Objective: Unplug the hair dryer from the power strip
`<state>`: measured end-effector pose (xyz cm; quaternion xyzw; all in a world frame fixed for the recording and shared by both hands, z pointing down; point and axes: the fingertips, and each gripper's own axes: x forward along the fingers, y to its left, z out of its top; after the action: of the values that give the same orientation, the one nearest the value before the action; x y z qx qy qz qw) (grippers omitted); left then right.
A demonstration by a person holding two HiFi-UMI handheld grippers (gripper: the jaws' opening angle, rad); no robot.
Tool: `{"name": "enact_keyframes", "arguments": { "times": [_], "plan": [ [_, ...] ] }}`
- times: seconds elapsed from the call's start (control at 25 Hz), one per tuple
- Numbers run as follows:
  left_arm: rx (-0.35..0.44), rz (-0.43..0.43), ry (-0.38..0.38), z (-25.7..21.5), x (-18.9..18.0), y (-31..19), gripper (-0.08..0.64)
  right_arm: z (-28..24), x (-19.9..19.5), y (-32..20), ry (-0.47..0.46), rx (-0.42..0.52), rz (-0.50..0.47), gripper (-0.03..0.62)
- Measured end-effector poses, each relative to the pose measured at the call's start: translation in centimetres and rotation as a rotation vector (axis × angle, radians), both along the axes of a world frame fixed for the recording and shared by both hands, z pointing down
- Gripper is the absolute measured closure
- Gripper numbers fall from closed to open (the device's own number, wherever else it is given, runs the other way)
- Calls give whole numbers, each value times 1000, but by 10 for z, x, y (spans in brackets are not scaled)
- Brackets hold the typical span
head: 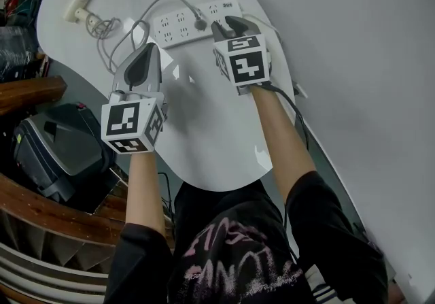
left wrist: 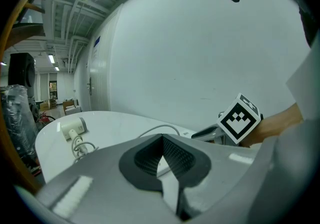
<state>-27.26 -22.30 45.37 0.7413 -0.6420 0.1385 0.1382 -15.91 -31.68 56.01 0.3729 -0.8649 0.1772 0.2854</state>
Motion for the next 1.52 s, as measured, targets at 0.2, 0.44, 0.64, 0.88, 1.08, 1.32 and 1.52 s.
{"name": "enact_keyframes", "arguments": {
  "times": [0.2, 0.44, 0.64, 0.88, 1.08, 1.32, 1.52],
  "plan": [
    [1, 16, -17, -3, 3, -5, 560, -3, -2, 1, 61, 32, -16, 463],
    [-4, 48, -31, -3, 11, -16, 560, -2, -2, 1, 65, 34, -16, 463],
    [-25, 101, -24, 0, 21, -26, 560, -3, -2, 2, 61, 37, -12, 463],
    [-45, 180, -37, 4, 36, -40, 518, -3, -2, 2, 61, 37, -12, 463],
    [-77, 246, -58, 12, 47, -56, 481, -3, -2, 2, 58, 36, -12, 463],
    [-123, 305, -76, 28, 58, -71, 459, -2, -2, 2, 54, 36, -20, 463],
    [-160, 328, -69, 41, 63, -77, 449, -3, -2, 2, 46, 38, -26, 463]
  ]
}}
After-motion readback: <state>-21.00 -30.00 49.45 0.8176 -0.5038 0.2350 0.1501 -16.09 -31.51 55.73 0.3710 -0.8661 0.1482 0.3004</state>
